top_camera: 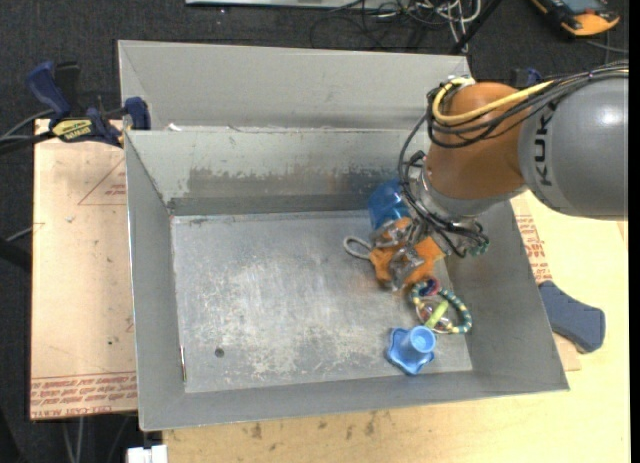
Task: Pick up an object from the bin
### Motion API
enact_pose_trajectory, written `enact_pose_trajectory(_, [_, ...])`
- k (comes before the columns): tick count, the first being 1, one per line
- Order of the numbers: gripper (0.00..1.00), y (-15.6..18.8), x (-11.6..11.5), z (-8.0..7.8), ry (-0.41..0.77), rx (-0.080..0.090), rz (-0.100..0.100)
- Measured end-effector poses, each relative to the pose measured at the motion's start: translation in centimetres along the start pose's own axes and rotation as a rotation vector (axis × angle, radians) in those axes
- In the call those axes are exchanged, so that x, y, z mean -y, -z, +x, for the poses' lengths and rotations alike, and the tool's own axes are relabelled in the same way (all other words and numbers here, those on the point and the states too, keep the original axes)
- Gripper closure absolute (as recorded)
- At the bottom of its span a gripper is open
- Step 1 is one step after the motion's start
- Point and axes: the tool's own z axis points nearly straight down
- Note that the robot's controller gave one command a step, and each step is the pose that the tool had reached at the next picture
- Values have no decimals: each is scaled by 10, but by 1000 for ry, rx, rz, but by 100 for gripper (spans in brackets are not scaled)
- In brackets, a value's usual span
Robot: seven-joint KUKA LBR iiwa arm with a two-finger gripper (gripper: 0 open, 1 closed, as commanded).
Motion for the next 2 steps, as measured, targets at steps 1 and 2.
enact_pose_trajectory(1, [100, 0, 0, 0, 0, 0, 0])
enact_pose_trajectory(2, [100, 156, -3, -12, -11, 2, 4])
